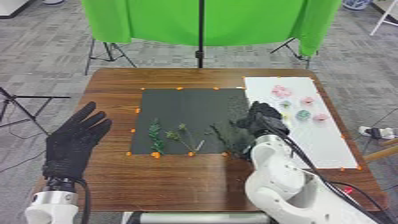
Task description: Arrange flowers
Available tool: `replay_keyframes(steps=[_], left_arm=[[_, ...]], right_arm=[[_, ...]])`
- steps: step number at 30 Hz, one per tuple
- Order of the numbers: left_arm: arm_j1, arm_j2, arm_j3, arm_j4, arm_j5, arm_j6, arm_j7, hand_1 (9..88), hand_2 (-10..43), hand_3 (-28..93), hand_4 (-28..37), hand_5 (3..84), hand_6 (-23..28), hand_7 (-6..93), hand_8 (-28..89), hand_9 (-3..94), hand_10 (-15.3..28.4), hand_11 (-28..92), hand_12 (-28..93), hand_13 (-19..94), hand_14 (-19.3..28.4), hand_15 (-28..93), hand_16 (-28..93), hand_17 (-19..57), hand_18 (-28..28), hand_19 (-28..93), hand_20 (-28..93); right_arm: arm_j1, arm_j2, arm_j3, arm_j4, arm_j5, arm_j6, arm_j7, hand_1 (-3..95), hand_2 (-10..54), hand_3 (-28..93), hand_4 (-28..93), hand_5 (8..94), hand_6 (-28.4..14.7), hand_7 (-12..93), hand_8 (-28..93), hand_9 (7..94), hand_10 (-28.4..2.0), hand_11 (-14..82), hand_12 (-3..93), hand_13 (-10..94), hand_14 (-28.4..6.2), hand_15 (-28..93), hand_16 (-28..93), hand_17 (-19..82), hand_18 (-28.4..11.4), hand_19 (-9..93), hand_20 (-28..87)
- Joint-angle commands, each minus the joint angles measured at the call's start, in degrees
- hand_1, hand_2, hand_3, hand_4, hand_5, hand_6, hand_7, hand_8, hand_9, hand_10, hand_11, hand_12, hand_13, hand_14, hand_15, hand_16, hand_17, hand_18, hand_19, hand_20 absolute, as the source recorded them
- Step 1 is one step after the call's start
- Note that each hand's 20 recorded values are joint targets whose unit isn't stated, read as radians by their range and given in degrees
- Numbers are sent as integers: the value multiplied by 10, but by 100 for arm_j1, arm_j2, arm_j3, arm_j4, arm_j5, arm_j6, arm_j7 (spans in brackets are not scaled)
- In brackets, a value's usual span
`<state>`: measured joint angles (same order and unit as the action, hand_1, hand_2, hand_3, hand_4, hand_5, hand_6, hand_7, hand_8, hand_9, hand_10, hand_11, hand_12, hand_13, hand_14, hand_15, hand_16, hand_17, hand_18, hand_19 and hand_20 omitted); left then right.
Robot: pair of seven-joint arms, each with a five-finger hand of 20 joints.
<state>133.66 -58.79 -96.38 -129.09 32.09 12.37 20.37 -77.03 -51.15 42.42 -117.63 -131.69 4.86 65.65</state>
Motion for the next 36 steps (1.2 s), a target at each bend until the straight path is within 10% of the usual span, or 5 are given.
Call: replay_keyframes(steps=[1, 16, 26, 36], left_arm=[[18, 30, 109, 118, -138, 90, 34, 257, 58, 807, -211, 410, 112, 139, -96, 372, 210, 259, 110, 271, 279, 524, -88, -83, 258, 563, 63], [-30, 38, 139, 105, -137, 93, 20, 255, 56, 807, -211, 410, 113, 138, -95, 371, 210, 260, 110, 271, 280, 524, -88, -83, 258, 563, 63], [-92, 0, 138, 97, -93, 58, -53, 256, 57, 805, -212, 410, 113, 138, -95, 371, 210, 260, 110, 271, 280, 525, -88, -83, 259, 563, 62], [-11, -46, -11, 7, -26, 49, -133, 257, 57, 805, -213, 410, 113, 138, -95, 371, 210, 261, 109, 271, 280, 525, -88, -83, 258, 564, 63]], right_arm=[[411, 810, 220, 543, 346, 185, 57, 396, -95, 790, -278, 633, -84, 139, -111, 629, -209, 493, 166, 602, -192, 867, 132, 299, -284, 930, 555], [1028, 1074, -912, 1640, 490, 40, -256, 413, -95, 823, -282, 553, -30, 156, -119, 557, -192, 537, 156, 538, -168, 872, 105, 235, -284, 896, 537], [1705, 971, -2013, 2214, -134, 743, -61, 513, -95, 683, -283, 809, 16, 156, -6, 770, -95, 392, 288, 657, -115, 824, 153, 282, -281, 919, 506], [1781, 791, -1913, 1295, -701, 1564, -720, 541, -95, 705, -283, 895, 14, 151, 26, 860, -82, 375, 303, 714, -97, 815, 178, 320, -268, 932, 526]])
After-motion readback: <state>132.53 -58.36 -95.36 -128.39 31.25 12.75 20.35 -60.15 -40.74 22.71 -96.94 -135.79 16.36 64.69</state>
